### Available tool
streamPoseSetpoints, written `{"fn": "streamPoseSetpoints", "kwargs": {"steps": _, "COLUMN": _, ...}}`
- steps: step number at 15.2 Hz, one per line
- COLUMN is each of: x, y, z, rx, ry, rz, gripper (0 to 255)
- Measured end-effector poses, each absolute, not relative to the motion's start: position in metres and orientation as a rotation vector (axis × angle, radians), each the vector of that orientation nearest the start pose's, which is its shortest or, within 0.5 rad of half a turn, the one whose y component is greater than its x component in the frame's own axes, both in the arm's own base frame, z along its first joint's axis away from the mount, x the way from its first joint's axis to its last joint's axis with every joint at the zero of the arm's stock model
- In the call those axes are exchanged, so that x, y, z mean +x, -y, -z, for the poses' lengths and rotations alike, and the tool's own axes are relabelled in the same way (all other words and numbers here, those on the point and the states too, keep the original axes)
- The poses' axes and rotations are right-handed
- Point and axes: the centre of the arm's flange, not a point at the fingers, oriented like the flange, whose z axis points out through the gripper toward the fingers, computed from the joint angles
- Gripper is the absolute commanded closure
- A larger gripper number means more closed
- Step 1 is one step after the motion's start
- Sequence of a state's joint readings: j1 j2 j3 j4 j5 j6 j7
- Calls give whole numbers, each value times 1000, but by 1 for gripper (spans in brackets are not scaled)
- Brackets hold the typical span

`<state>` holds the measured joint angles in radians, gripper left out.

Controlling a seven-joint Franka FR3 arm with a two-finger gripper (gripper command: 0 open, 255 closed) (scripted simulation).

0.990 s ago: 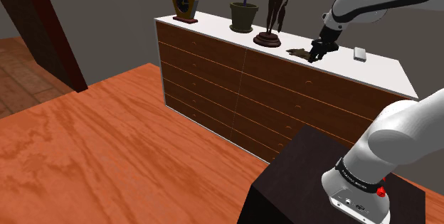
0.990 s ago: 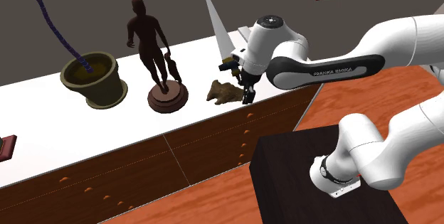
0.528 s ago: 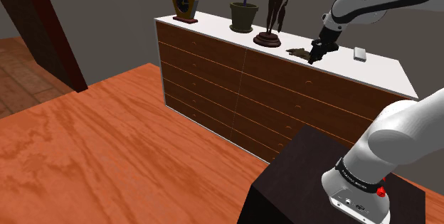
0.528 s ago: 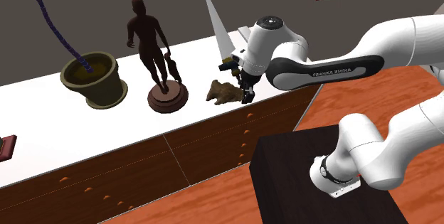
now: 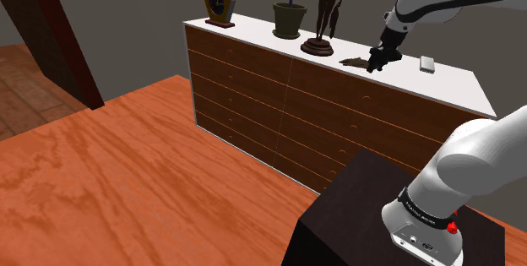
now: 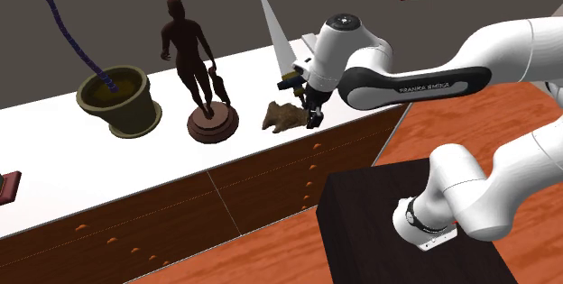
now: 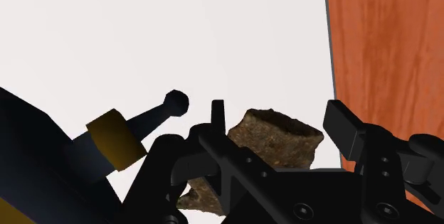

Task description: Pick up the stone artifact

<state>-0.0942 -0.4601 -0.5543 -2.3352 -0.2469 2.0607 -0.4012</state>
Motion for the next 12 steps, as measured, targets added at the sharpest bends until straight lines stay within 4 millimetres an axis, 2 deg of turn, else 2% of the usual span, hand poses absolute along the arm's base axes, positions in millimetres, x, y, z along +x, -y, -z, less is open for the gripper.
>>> {"fn": "streamPoseSetpoints", "kwargs": {"steps": 12, "x": 335, "y": 293, "z": -556, "rx": -3186, "ry": -179, "rz": 197, "gripper": 255}}
